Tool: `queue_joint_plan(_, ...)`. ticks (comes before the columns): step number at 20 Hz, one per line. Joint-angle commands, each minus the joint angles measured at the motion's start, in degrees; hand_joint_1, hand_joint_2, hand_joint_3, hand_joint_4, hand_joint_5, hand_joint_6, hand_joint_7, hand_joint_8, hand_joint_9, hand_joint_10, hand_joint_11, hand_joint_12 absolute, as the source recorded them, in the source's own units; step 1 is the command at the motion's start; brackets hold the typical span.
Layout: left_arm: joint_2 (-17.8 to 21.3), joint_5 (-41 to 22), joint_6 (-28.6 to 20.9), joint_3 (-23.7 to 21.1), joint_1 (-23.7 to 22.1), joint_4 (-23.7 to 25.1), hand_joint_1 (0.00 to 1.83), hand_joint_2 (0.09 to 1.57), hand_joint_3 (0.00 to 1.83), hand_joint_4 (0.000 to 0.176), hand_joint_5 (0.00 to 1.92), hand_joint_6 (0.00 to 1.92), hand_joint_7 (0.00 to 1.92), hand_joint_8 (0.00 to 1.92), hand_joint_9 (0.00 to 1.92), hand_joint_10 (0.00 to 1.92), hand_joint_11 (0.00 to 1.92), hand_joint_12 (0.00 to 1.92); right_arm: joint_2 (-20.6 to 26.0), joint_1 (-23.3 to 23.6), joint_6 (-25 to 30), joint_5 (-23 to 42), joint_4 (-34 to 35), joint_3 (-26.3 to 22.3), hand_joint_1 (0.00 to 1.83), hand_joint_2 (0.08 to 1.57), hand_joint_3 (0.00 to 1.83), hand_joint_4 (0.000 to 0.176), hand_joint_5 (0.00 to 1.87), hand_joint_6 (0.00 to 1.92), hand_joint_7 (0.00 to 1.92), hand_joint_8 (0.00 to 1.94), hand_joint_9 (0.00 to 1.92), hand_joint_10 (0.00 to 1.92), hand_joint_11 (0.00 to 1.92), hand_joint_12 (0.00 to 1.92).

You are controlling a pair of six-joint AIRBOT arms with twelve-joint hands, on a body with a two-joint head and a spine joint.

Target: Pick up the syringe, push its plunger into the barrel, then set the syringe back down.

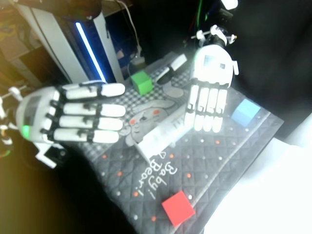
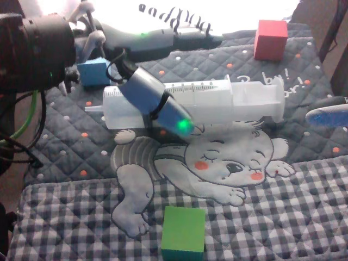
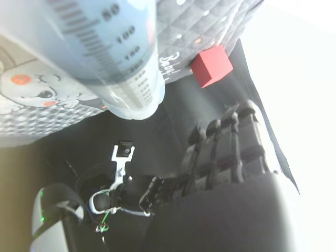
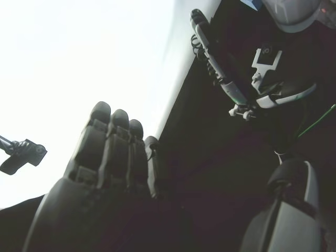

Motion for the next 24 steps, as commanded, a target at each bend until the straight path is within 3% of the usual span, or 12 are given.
queue_joint_plan(1, -0.17, -1.85, -0.18, 0.07, -0.07, -1.73, 0.39, 0.65, 0.00, 0.011, 0.00, 0.00, 0.00, 0.00, 0.00, 0.00, 0.06, 0.03, 0.06, 0.42, 0.08, 7.08, 0.99, 0.19, 0.64, 0.66, 0.01, 0.081, 0.08, 0.00, 0.17, 0.00, 0.17, 0.00, 0.15, 0.04)
queue_joint_plan(6, -0.37, -1.02, -0.18, 0.13, 1.19, -1.25, 0.42, 0.67, 0.00, 0.000, 0.00, 0.00, 0.00, 0.00, 0.00, 0.00, 0.01, 0.02, -0.35, 0.42, 0.08, 7.08, 1.02, 0.21, 0.61, 0.68, 0.02, 0.071, 0.09, 0.00, 0.18, 0.00, 0.17, 0.00, 0.16, 0.04)
queue_joint_plan(7, -0.52, -0.69, -0.18, 0.12, 1.47, -0.52, 0.42, 0.67, 0.00, 0.000, 0.00, 0.00, 0.00, 0.00, 0.00, 0.00, 0.00, 0.00, -0.34, 0.42, 0.08, 7.08, 1.02, 0.21, 0.64, 0.63, 0.00, 0.082, 0.10, 0.00, 0.17, 0.00, 0.16, 0.00, 0.16, 0.03)
queue_joint_plan(11, -1.00, 0.19, -0.18, 0.30, 1.78, 0.21, 0.40, 0.68, 0.00, 0.000, 0.00, 0.00, 0.00, 0.00, 0.00, 0.00, 0.00, 0.00, -0.34, 0.43, 0.08, 7.09, 1.02, 0.21, 0.65, 0.63, 0.00, 0.093, 0.09, 0.00, 0.17, 0.00, 0.15, 0.00, 0.15, 0.03)
queue_joint_plan(13, -1.67, 0.75, -0.18, 0.83, 1.76, 0.88, 0.40, 0.67, 0.00, 0.000, 0.00, 0.00, 0.00, 0.00, 0.00, 0.00, 0.01, 0.00, -0.35, 0.43, 0.08, 7.09, 1.02, 0.21, 0.61, 0.66, 0.01, 0.086, 0.09, 0.00, 0.18, 0.01, 0.17, 0.01, 0.16, 0.03)
queue_joint_plan(16, -3.17, 1.50, -0.18, 2.23, 1.75, 1.46, 0.35, 0.69, 0.01, 0.000, 0.00, 0.00, 0.00, 0.00, 0.03, 0.01, 0.04, 0.02, -0.36, 0.59, 0.08, 7.09, 0.99, 0.19, 0.63, 0.67, 0.01, 0.090, 0.09, 0.00, 0.18, 0.00, 0.16, 0.00, 0.16, 0.03)
queue_joint_plan(17, -3.75, 1.70, 10.42, 2.75, 1.75, 1.72, 0.37, 0.71, 0.01, 0.000, 0.00, 0.00, 0.00, 0.00, 0.02, 0.01, 0.02, 0.01, -0.35, 0.64, 0.09, 7.09, 0.99, 0.17, 0.64, 0.67, 0.01, 0.104, 0.09, 0.00, 0.17, 0.00, 0.17, 0.01, 0.17, 0.03)
queue_joint_plan(19, -5.02, 2.21, 10.42, 3.87, 1.83, 3.23, 0.40, 0.73, 0.02, 0.000, 0.00, 0.00, 0.00, 0.00, 0.01, 0.00, 0.00, 0.00, -0.35, 0.77, 0.09, 7.09, 0.99, 0.17, 0.66, 0.66, 0.00, 0.106, 0.07, 0.00, 0.16, 0.00, 0.16, 0.00, 0.15, 0.02)
queue_joint_plan(21, -6.22, 2.12, 10.42, 5.20, 1.83, 4.52, 0.41, 0.74, 0.02, 0.000, 0.00, 0.00, 0.00, 0.00, 0.00, 0.00, 0.00, 0.00, -0.35, 0.91, 0.10, 7.11, 0.98, 0.13, 0.64, 0.71, 0.02, 0.098, 0.07, 0.01, 0.14, 0.01, 0.16, 0.01, 0.17, 0.02)
queue_joint_plan(22, -6.68, 2.32, -6.30, 5.70, 1.86, 4.55, 0.41, 0.74, 0.01, 0.000, 0.00, 0.00, 0.00, 0.00, 0.00, 0.00, 0.00, 0.00, -0.35, 1.00, 0.10, 7.11, 0.81, 0.11, 0.63, 0.71, 0.02, 0.100, 0.08, 0.01, 0.15, 0.01, 0.17, 0.01, 0.17, 0.02)
queue_joint_plan(23, -7.00, 2.57, -6.30, 6.08, 1.92, 4.64, 0.41, 0.73, 0.01, 0.000, 0.00, 0.00, 0.00, 0.00, 0.01, 0.00, 0.00, 0.00, -0.35, 1.10, 0.10, 7.11, 0.59, 0.09, 0.62, 0.71, 0.01, 0.087, 0.07, 0.00, 0.15, 0.01, 0.17, 0.01, 0.17, 0.02)
queue_joint_plan(24, -7.22, 2.80, -6.30, 6.31, 1.97, 4.90, 0.40, 0.72, 0.00, 0.000, 0.00, 0.00, 0.00, 0.00, 0.00, 0.00, 0.00, 0.00, -0.35, 1.17, 0.11, 7.11, 0.50, 0.02, 0.66, 0.69, 0.00, 0.087, 0.07, 0.00, 0.15, 0.00, 0.16, 0.00, 0.16, 0.02)
